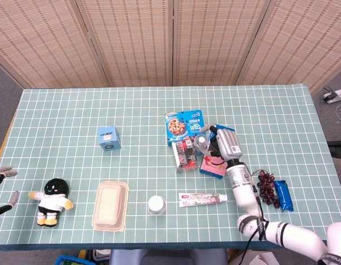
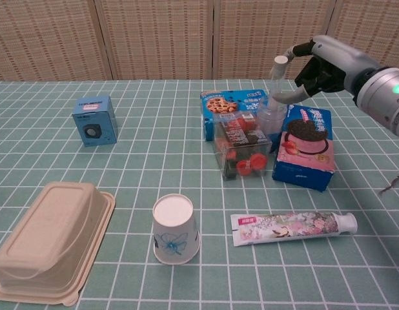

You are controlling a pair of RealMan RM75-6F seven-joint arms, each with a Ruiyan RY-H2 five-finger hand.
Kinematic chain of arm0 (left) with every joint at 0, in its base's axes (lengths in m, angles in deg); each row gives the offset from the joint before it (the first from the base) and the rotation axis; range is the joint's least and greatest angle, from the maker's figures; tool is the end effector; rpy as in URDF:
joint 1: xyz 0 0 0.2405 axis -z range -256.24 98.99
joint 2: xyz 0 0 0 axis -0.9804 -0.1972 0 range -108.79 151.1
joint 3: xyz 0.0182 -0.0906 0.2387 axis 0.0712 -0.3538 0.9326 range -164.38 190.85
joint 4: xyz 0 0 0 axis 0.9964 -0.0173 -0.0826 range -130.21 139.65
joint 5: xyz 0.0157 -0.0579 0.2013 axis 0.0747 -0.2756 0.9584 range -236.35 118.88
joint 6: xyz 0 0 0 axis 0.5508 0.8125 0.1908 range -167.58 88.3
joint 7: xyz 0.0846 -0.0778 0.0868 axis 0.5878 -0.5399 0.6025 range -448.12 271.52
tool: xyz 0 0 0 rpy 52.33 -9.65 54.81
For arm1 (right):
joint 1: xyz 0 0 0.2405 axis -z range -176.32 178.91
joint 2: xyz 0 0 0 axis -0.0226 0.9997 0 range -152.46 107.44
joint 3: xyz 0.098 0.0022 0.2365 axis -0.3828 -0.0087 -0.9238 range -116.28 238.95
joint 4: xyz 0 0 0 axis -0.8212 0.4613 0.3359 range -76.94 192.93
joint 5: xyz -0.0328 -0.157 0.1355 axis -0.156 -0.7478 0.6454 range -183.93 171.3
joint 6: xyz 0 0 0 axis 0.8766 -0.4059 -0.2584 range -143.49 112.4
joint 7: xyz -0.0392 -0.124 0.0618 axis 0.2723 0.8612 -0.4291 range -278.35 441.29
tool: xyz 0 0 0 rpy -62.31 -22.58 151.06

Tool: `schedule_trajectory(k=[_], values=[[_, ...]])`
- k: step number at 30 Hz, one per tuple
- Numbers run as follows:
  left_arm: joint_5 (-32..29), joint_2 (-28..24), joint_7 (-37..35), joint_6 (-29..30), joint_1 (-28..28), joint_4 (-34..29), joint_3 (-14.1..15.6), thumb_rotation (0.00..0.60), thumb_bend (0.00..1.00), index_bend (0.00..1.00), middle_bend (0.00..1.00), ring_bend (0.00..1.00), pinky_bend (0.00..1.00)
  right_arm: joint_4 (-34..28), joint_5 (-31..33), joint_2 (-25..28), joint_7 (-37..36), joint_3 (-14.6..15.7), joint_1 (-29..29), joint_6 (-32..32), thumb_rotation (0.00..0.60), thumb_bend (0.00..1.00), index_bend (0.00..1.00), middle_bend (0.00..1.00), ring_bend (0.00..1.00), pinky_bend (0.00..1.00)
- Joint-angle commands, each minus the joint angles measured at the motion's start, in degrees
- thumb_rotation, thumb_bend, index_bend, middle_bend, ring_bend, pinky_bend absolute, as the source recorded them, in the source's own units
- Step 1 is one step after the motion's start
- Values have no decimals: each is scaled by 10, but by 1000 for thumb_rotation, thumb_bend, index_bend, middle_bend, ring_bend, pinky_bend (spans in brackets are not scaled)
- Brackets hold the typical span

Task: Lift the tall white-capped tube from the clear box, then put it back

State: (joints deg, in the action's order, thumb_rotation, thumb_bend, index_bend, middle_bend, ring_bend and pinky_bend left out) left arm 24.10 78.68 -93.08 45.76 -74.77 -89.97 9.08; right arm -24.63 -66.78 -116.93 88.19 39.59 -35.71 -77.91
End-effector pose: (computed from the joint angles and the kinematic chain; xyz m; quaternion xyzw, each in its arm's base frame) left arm -0.3179 0.1799 0.1994 -0.5650 -0.3962 -0.3904 0.6094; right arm -0.1476 -0.3639 0.0075 0.5583 -0.5020 0.5040 0.4270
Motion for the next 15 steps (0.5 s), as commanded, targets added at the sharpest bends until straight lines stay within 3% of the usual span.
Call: schedule_trajectory(k=[1, 15], values=[[1, 0, -1, 1, 0, 0, 0, 600, 358, 378, 239, 181, 337, 10, 3, -6, -3, 1, -5, 2, 600, 212, 393, 1000, 1000, 1000], [1, -2, -3, 1, -1, -1, 1, 600, 358, 378, 239, 181, 337, 42, 6, -24, -12, 10, -15, 11, 600, 294, 453, 1000, 1000, 1000]])
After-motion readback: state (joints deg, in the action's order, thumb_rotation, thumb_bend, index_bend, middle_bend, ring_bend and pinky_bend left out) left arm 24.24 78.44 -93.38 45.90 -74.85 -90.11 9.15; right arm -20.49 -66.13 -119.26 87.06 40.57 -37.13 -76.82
